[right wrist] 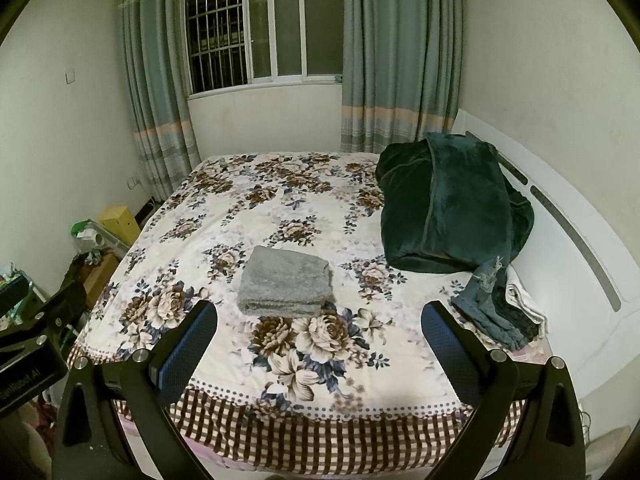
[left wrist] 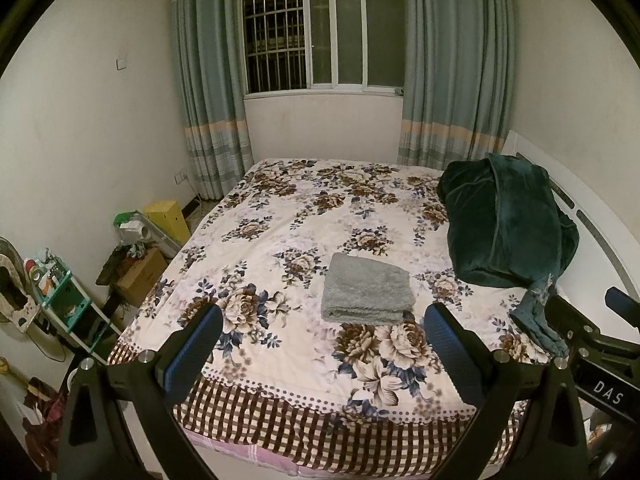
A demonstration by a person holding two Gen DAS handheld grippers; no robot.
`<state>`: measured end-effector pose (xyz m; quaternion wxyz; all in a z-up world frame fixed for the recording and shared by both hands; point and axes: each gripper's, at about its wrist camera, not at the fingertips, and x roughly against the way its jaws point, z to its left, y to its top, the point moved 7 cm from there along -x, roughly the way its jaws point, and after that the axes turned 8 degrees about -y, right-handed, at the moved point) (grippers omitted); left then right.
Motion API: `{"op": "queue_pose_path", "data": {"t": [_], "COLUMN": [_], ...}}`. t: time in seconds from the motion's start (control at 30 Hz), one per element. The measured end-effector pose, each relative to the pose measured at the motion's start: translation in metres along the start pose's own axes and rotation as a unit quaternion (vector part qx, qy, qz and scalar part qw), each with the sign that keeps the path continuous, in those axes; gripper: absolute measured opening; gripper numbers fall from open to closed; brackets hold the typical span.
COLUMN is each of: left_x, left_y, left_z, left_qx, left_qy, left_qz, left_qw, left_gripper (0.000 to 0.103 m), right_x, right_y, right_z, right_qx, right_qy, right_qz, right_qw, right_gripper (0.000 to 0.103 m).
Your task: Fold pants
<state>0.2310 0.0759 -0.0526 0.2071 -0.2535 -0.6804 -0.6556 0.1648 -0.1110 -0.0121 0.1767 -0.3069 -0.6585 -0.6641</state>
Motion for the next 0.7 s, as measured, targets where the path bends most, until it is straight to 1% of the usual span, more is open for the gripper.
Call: {"op": "queue_pose_path", "data": {"t": [0.1, 0.23, 0.3, 0.7], "left_x": [0.001, 0.001, 0.001, -0.003], "left_y": [0.005, 0.014, 0.011, 0.017], "left_z": [0.003, 0.007, 0.006, 0.006], "left_qx": [-0.002, -0.005, -0.006, -0.012], "left_qy": [0.0, 0.0, 0.001, -0.002], "left_qz": [-0.001, -0.001, -0.001, -0.007], "left_qw": [1.0, 1.0, 1.0, 0.9999], "left_gripper": [0.103, 0.103, 0.103, 0.103], "right_x": [0.0, 0.0, 0.0, 0.0], "right_y": [0.001, 0.002, 0.003, 0.002], "right_z": [0.008, 0.008, 0.009, 0.009], "right_qx": [-0.001, -0.003, -0.003, -0.004], "right_qy": [0.001, 0.0, 0.001, 0.0], "right_qz": [0.003, 0.002, 0.002, 0.002], "right_qw": [1.0, 1.0, 1.0, 1.0], "right_gripper": [0.103, 0.103, 0.103, 0.103]}}
